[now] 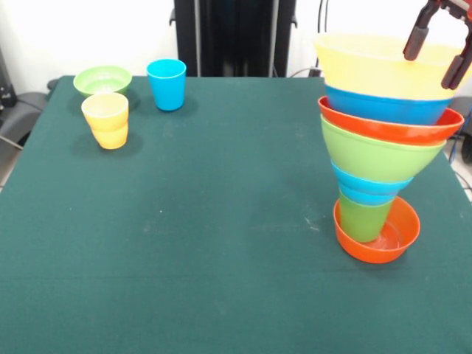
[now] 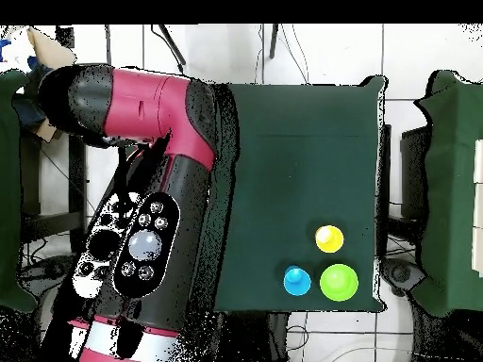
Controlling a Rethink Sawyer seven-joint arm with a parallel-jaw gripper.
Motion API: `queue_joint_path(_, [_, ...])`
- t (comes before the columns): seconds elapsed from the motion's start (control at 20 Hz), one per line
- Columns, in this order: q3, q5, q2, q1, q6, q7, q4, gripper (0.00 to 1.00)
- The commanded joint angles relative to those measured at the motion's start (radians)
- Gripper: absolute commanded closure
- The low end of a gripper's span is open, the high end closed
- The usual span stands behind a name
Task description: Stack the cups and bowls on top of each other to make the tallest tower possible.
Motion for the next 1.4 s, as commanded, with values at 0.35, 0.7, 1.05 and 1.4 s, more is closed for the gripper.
queue_joint_path(0.35, [0.152, -0.090, 0.010, -0.051, -0.135, -0.141, 0.089, 0.00])
queue_joint_path(0.7, [0.165, -0.097, 0.009, -0.059, -0.141, -0.147, 0.092, 0.00])
queue_joint_path(1.05, [0.168, -0.103, 0.006, -0.059, -0.125, -0.141, 0.090, 0.00])
queue_joint_path(1.4, [0.168, -0.105, 0.016, -0.063, -0.083, -0.133, 0.068, 0.00])
